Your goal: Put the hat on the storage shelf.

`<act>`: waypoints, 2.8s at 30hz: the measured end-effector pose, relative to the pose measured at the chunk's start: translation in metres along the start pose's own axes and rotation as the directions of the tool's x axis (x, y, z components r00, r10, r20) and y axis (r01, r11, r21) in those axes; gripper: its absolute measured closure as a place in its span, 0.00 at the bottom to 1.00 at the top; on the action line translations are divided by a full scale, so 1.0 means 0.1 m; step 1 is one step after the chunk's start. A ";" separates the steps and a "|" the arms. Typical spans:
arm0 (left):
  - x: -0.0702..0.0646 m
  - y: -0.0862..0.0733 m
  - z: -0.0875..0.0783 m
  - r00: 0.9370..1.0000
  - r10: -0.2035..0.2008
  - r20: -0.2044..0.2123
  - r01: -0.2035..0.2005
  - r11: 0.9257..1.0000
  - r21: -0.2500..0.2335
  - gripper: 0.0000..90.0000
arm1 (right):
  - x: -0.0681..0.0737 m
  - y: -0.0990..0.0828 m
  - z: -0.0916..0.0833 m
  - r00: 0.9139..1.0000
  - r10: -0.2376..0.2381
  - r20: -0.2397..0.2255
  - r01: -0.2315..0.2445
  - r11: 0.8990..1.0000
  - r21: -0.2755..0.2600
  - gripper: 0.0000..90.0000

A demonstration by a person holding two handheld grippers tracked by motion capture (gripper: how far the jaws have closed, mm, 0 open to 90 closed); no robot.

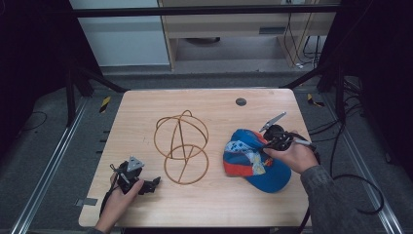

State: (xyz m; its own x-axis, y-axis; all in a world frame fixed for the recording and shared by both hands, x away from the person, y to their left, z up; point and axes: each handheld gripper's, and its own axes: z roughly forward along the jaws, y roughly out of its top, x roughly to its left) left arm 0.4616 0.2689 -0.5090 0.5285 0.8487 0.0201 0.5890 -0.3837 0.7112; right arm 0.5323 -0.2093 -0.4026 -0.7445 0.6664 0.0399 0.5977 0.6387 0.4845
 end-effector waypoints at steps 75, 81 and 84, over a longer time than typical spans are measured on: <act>0.00 0.00 0.00 1.000 0.002 -0.001 -0.002 1.000 -0.001 0.00 | 0.90 1.46 -1.65 0.929 -0.371 0.013 0.343 0.844 -0.412 1.00; 0.00 0.00 0.00 1.000 0.002 -0.001 -0.002 1.000 -0.001 0.00 | 0.99 1.58 -1.59 0.919 -0.394 0.006 0.361 0.838 -0.410 1.00; 0.00 0.00 0.00 1.000 0.002 -0.002 -0.002 1.000 -0.002 0.00 | 1.03 1.63 -1.54 0.914 -0.405 0.002 0.371 0.836 -0.405 1.00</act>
State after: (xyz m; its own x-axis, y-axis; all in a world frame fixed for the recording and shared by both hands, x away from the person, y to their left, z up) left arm 0.4612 0.2689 -0.5090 0.5283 0.8487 0.0228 0.5869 -0.3845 0.7125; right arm 0.5075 -0.0960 -0.1847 -0.9222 0.3513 -0.1615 0.1027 0.6254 0.7735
